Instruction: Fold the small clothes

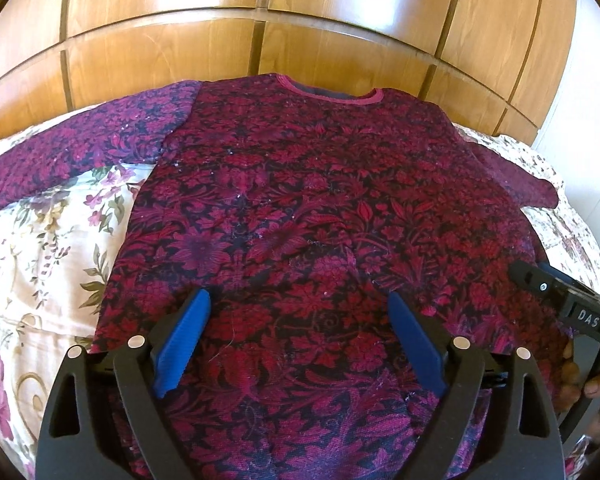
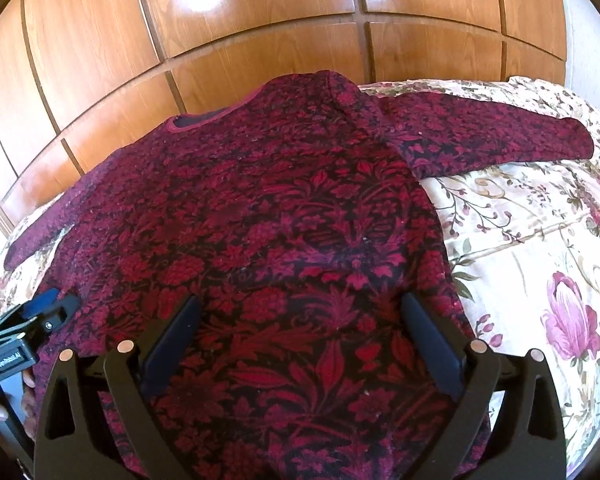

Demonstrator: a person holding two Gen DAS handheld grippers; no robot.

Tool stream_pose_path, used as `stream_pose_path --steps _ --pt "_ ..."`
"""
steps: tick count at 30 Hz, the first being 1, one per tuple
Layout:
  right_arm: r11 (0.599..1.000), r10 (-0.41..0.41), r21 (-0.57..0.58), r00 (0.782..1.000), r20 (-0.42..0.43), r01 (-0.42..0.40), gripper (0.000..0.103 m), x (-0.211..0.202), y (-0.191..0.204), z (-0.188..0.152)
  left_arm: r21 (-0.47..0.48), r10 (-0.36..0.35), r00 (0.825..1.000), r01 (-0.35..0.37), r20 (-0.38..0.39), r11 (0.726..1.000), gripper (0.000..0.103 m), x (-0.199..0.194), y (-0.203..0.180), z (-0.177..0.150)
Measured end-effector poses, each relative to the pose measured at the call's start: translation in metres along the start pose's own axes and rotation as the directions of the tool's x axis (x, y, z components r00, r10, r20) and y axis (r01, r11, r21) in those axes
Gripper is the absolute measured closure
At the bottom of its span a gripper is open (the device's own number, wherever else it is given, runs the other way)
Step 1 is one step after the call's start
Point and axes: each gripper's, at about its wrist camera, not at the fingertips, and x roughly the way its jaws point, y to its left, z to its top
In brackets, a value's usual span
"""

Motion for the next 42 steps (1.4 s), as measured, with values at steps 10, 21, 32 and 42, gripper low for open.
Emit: stream_pose_path --steps 10,21,32,42 --pt "0.976 0.111 0.191 0.994 -0.007 -0.108 0.022 -0.026 -0.04 0.025 0.011 0.012 1.0 -0.011 -0.007 1.0 0.013 0.002 -0.002 0.001" --pt "0.779 -0.015 0.627 0.999 0.029 -0.006 0.046 -0.029 -0.216 0.058 0.022 0.016 1.0 -0.016 -0.011 1.0 0.01 0.004 -0.004 0.001" --pt "0.643 -0.077 0.765 0.991 0.109 -0.034 0.044 -0.008 -0.298 0.077 0.033 0.02 1.0 -0.02 -0.016 0.999 0.01 0.005 -0.006 0.001" --pt "0.614 -0.14 0.789 0.985 0.105 0.003 0.045 0.026 -0.335 0.114 0.044 0.029 0.999 -0.028 -0.023 0.999 0.009 0.007 -0.007 0.001"
